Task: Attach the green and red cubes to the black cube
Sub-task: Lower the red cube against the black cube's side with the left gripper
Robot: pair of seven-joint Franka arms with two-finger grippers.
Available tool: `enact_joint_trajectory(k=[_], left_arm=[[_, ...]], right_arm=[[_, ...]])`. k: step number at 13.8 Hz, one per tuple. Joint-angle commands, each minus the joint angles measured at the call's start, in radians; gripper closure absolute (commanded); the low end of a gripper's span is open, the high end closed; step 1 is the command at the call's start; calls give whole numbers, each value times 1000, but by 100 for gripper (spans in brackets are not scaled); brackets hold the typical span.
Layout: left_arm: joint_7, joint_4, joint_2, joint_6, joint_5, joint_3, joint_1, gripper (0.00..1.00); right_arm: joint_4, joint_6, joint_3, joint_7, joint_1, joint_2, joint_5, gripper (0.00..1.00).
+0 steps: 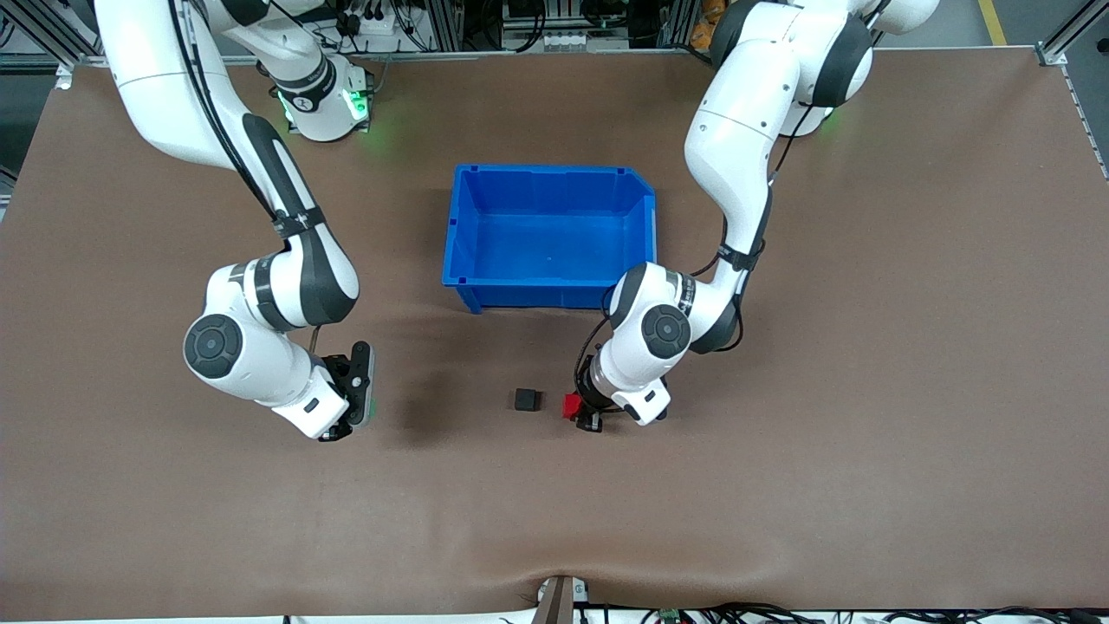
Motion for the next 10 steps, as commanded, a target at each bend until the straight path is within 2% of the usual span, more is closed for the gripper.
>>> enact_joint_trajectory(k=[1, 10], left_arm=[[-33, 54, 40, -6, -10, 22, -12, 100], [-72, 90, 64, 6, -10, 20, -33, 100]], right_arm=[[17, -9, -4, -6, 13, 10, 21, 100], [17, -9, -4, -1, 17, 10, 21, 100]])
